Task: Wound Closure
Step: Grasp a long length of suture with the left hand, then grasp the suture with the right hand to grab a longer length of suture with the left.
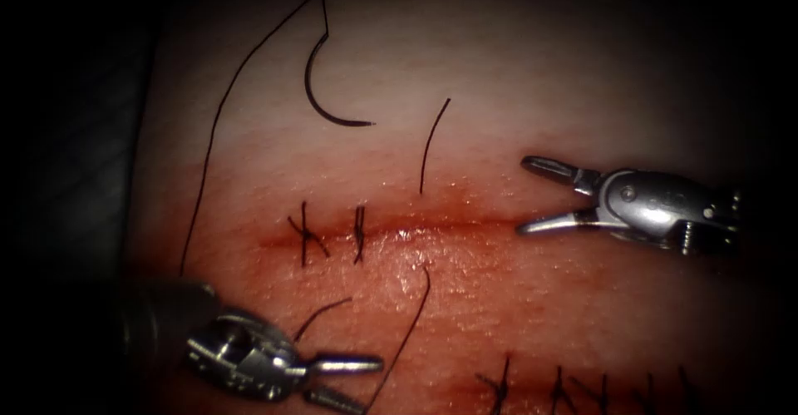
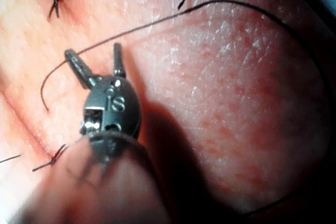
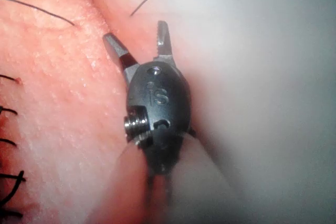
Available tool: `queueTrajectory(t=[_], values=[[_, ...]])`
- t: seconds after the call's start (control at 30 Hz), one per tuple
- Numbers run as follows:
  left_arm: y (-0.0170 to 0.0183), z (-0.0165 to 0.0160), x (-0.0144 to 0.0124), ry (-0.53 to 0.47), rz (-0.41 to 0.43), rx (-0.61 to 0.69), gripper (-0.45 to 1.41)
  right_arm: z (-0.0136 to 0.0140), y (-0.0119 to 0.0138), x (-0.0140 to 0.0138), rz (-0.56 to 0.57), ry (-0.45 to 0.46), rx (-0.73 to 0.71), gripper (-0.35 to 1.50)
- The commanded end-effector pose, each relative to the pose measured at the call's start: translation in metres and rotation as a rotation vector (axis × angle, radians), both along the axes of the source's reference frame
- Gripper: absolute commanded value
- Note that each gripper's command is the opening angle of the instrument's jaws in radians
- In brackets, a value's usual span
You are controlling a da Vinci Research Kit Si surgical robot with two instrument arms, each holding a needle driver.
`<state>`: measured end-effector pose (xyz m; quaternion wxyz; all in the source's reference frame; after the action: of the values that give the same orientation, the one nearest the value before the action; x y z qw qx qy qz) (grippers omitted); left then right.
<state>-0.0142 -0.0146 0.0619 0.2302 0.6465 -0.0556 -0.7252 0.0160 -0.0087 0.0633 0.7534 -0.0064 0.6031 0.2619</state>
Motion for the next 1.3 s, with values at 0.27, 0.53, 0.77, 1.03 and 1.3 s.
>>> queueTrajectory(t=[0.27,0.53,0.77,1.03,1.3], values=[[-0.0009,0.0002,-0.0016,-0.023,0.023,-0.057,0.22,0.0010,-0.0006,0.0008,-0.009,-0.005,0.000,1.45],[-0.0013,0.0010,-0.0020,-0.010,0.061,-0.081,-0.45,0.0010,-0.0011,0.0010,-0.011,-0.002,0.009,1.45],[0.0007,0.0001,-0.0016,0.022,0.052,-0.069,-0.45,0.0002,-0.0028,0.0015,-0.075,-0.018,0.031,1.41],[0.0054,-0.0009,-0.0027,0.005,-0.001,-0.029,-0.45,-0.0039,-0.0054,0.0052,-0.232,-0.112,-0.149,1.33],[0.0069,-0.0006,-0.0050,0.011,-0.020,-0.021,-0.45,-0.0053,-0.0057,0.0091,-0.317,-0.206,-0.284,1.33]])
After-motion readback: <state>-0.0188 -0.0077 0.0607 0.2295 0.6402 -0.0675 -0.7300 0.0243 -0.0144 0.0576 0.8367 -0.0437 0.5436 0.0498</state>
